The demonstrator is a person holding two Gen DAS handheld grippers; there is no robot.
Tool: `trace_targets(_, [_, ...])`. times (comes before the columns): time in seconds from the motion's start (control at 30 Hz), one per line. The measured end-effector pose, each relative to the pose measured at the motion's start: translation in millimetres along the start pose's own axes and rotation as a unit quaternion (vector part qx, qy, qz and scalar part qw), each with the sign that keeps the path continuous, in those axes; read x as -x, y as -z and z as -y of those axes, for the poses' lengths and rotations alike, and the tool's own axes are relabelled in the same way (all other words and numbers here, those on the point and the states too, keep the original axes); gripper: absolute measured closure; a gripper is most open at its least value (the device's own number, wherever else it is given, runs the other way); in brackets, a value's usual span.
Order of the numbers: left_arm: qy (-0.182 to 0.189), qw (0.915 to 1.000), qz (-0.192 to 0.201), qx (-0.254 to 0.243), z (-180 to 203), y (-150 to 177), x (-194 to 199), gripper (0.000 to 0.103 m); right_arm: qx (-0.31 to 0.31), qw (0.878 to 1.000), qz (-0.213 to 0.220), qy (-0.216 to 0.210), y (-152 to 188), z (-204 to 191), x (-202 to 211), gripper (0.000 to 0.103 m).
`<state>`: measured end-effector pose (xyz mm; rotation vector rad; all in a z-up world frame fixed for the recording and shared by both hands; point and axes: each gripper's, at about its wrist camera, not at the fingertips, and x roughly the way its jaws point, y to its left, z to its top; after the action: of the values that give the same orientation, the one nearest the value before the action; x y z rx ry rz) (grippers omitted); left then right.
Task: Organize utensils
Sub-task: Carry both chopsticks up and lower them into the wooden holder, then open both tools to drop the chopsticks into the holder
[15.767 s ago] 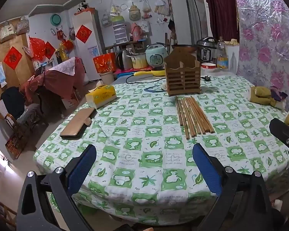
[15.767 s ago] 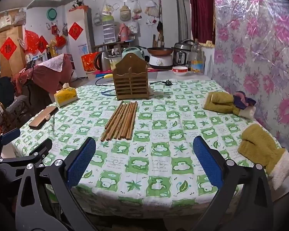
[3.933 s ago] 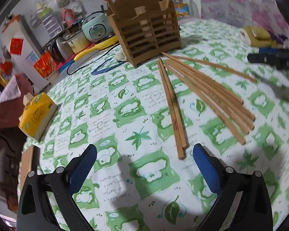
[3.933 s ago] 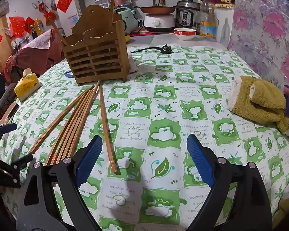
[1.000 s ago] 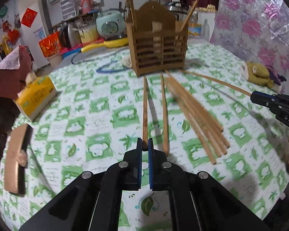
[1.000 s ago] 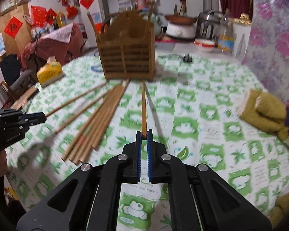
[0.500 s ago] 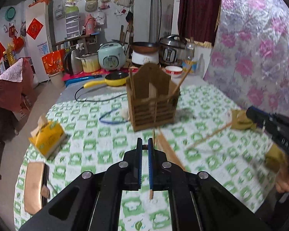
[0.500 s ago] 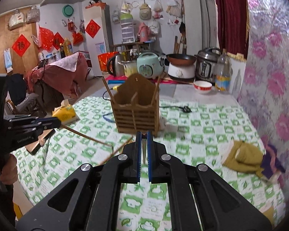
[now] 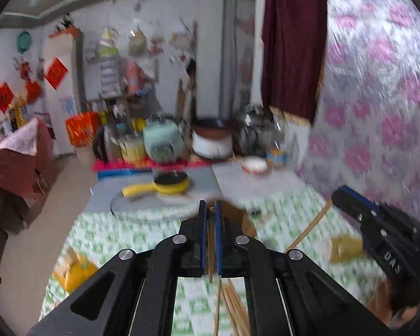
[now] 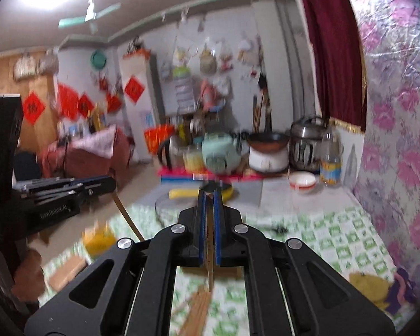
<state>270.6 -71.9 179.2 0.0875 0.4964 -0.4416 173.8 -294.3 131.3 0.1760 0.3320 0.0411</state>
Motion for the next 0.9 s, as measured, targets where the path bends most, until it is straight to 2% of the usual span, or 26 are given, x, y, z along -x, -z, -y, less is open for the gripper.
trace_targets(0.13, [-0.035,0.9979,0.052,0.016,-0.6,-15.3,-9.6,0.097,-0.019,0.997,0.063,0.027,-16.8,-0.8,-11.9,0.097])
trace_targets(0.2, [-0.029,0.997,0.061,0.037,-5.0,-13.6,-23.7,0.097,-0.027,0.996,0.079,0.033,-17.6,1.0,-24.0,0.097])
trace_targets(0.33, [-0.02,0.9958,0.064,0.062,-13.6,-5.7,-52.1,0.097,-0.032,0.996,0.078,0.037,-5.0,6.4,-51.0,0.097])
trace_targets(0.43, [-0.032,0.9953,0.067,0.062,-17.4,3.4,-67.6,0.097,-0.014,0.997,0.058,0.041,2.5,4.7,-71.7,0.097])
trace_targets(0.5, [-0.026,0.9952,0.065,0.069,-21.4,10.1,-76.6,0.097,-0.008,0.998,0.047,0.042,6.0,4.8,-83.2,0.097])
trace_targets(0.63, [-0.014,0.9976,0.033,0.059,-23.1,16.7,-97.2,0.097,0.0,0.999,0.023,0.041,11.7,3.9,-99.7,0.094])
trace_targets(0.67, [-0.012,0.9978,0.025,0.06,-24.2,18.1,-100.2,0.091,0.003,0.999,0.008,0.036,13.3,2.7,-104.8,0.091])
trace_targets(0.7, [-0.01,0.9979,0.017,0.062,-25.3,20.1,-102.4,0.082,0.004,0.999,-0.005,0.035,15.5,4.0,-109.7,0.081])
trace_targets(0.73, [-0.009,0.9979,0.011,0.062,-27.0,22.5,-102.4,0.048,0.001,0.999,-0.008,0.04,16.4,4.9,-111.5,0.075])
trace_targets(0.77, [-0.016,0.9976,0.011,0.066,-28.3,24.1,-102.3,0.024,0.0,0.999,-0.009,0.045,16.4,5.8,-112.2,0.071])
trace_targets(0.9, [-0.038,0.9978,0.021,0.051,-27.5,24.6,-96.5,0.019,0.006,0.999,-0.002,0.052,15.2,5.5,-104.8,0.07])
